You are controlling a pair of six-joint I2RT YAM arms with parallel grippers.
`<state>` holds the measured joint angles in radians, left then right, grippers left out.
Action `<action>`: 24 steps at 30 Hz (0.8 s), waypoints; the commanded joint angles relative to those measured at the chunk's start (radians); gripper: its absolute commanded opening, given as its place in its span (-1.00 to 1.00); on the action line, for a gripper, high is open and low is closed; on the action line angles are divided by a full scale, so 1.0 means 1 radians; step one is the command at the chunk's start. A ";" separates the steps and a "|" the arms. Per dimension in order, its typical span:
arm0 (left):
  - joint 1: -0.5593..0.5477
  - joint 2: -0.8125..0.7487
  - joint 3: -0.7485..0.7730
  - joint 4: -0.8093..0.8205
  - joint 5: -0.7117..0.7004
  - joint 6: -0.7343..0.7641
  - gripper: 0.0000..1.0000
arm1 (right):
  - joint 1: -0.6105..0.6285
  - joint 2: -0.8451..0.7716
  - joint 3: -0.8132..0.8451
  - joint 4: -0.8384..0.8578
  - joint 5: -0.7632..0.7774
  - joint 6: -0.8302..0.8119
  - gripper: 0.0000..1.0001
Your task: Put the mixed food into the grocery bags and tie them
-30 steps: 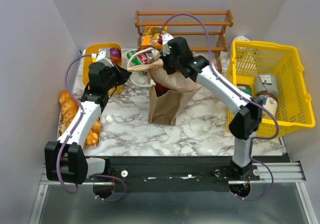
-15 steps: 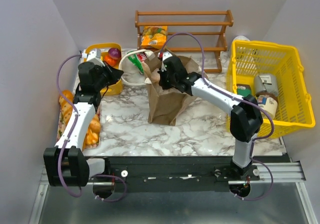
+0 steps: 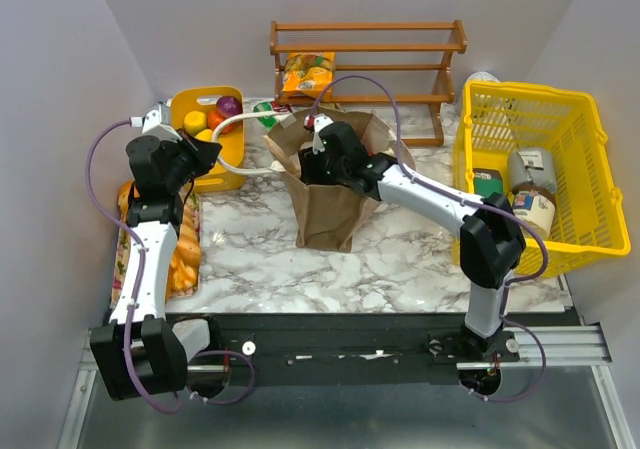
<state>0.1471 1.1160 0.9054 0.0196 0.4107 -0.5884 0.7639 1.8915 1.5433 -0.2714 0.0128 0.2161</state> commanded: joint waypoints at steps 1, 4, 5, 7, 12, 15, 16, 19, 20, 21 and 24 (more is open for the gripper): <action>0.022 -0.024 0.056 -0.119 -0.038 0.174 -1.00 | -0.002 -0.074 0.060 -0.164 0.045 -0.046 0.39; -0.015 -0.038 0.105 -0.217 -0.150 0.284 -0.59 | -0.003 -0.115 0.132 -0.262 0.090 -0.081 0.74; -0.021 -0.045 0.107 -0.225 -0.167 0.298 -0.39 | -0.002 -0.126 0.153 -0.290 0.092 -0.101 0.78; -0.029 -0.062 0.102 -0.221 -0.173 0.311 0.12 | -0.002 -0.170 0.166 -0.307 0.085 -0.116 0.86; -0.049 -0.085 0.093 -0.187 -0.142 0.314 0.76 | -0.009 -0.247 0.208 -0.356 0.079 -0.133 1.00; -0.076 -0.119 0.092 -0.193 -0.237 0.354 0.93 | -0.047 -0.288 0.233 -0.391 0.052 -0.095 1.00; -0.081 -0.139 0.090 -0.191 -0.259 0.366 0.96 | -0.061 -0.302 0.229 -0.391 0.033 -0.087 1.00; -0.086 -0.124 0.105 -0.210 -0.285 0.360 0.98 | -0.156 -0.351 0.186 -0.353 -0.049 -0.054 1.00; -0.083 -0.104 0.137 -0.222 -0.285 0.354 0.98 | -0.219 -0.361 0.179 -0.333 -0.086 -0.034 1.00; -0.081 -0.079 0.159 -0.236 -0.274 0.346 0.98 | -0.251 -0.367 0.172 -0.331 -0.105 -0.026 1.00; -0.055 0.007 0.227 -0.297 -0.265 0.308 0.98 | -0.379 -0.391 0.146 -0.331 -0.111 -0.004 1.00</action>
<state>0.0669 1.0328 1.0462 -0.1982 0.1772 -0.2565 0.5125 1.5337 1.7321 -0.5915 -0.0345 0.1616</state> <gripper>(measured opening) 0.988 0.998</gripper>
